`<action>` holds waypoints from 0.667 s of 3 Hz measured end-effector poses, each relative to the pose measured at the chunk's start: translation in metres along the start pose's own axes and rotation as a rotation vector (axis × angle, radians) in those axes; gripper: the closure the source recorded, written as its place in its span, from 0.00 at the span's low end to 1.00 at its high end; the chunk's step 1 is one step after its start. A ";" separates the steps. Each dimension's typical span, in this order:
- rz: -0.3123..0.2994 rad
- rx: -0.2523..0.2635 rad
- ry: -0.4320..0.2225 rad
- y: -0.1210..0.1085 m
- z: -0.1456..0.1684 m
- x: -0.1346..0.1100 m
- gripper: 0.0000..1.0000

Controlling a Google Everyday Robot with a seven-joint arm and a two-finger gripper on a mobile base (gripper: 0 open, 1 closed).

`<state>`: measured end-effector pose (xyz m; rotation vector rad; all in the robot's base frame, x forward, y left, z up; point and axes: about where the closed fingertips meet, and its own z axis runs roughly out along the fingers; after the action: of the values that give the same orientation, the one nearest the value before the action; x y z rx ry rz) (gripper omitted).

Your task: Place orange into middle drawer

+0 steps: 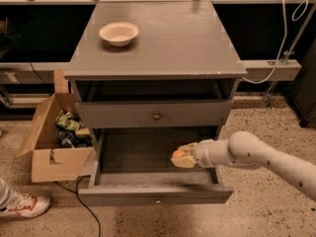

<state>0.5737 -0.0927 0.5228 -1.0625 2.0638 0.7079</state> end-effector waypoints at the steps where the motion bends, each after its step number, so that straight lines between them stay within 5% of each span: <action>1: -0.008 0.028 0.030 -0.012 0.044 0.008 1.00; 2: 0.010 0.018 0.041 -0.017 0.085 0.015 0.85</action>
Offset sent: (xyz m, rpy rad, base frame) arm 0.0564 0.0699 -0.1077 -0.0295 0.0565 -0.0242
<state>0.6103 -0.0474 0.4570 -1.0653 2.1077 0.6765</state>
